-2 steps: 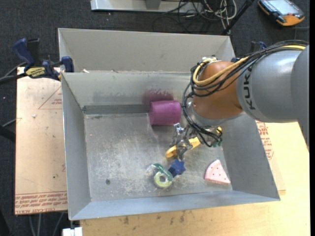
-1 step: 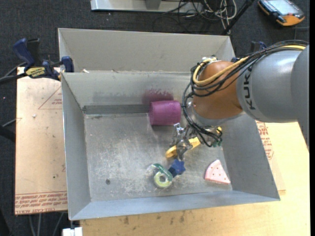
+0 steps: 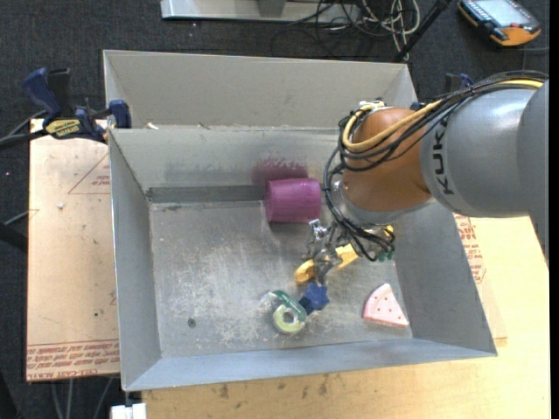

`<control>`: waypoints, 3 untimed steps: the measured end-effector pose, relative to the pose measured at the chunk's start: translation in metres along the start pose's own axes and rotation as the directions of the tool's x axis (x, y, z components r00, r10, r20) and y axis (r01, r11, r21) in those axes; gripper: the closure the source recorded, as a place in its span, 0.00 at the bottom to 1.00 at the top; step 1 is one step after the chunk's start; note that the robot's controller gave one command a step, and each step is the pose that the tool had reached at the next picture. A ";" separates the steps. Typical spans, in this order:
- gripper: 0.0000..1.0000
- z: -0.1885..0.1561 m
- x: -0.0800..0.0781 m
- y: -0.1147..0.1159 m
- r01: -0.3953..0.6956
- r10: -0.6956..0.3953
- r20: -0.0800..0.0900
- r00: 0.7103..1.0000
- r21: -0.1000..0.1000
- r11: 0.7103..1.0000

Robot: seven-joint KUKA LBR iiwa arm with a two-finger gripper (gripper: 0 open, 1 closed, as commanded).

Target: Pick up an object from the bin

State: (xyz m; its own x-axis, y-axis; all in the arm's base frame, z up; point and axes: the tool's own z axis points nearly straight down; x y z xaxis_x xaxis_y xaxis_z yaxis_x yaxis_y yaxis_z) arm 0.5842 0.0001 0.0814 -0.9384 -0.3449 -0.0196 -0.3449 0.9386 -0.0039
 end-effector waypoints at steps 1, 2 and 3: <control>1.00 -0.008 0.004 0.002 0.000 -0.001 -0.019 1.000 -0.006 1.000; 1.00 -0.027 0.003 0.001 0.000 0.000 -0.020 1.000 -0.006 1.000; 1.00 -0.039 0.001 0.001 0.000 0.000 -0.015 1.000 -0.004 1.000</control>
Offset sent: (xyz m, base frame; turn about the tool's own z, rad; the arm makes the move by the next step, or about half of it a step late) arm 0.0000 -0.0002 0.0535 0.0000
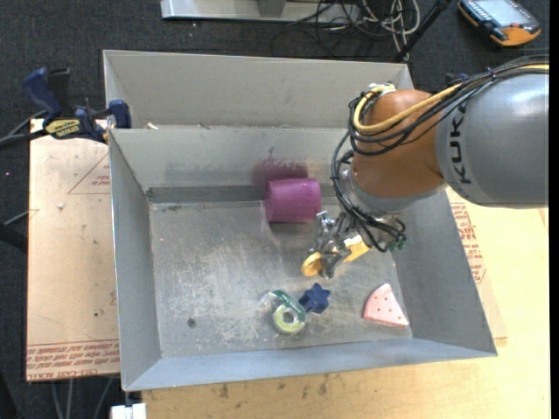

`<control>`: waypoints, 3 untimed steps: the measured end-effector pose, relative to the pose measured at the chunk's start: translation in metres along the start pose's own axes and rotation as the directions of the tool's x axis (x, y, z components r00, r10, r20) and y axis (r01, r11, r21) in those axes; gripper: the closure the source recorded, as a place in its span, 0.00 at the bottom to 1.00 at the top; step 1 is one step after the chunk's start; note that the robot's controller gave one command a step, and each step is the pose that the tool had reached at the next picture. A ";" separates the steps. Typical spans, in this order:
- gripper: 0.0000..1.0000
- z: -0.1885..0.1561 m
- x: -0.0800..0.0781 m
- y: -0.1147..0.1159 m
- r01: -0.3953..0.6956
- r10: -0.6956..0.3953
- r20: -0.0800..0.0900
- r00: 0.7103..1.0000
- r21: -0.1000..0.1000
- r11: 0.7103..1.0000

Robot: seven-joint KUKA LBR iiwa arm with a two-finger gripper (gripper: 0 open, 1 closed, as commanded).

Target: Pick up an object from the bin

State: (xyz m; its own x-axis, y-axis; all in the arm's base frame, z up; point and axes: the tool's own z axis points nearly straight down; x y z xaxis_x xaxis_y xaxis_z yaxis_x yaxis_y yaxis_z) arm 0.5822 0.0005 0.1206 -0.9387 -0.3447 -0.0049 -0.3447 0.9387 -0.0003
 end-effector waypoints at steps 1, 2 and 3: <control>1.00 -0.008 0.000 0.000 0.000 0.000 -0.001 1.000 0.000 1.000; 1.00 -0.016 0.000 0.000 -0.001 0.001 -0.001 1.000 0.000 1.000; 1.00 -0.023 0.001 0.001 -0.001 0.001 -0.005 1.000 -0.002 1.000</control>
Offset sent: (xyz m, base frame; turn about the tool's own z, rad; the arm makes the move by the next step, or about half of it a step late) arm 0.0000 0.0000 0.0135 0.0000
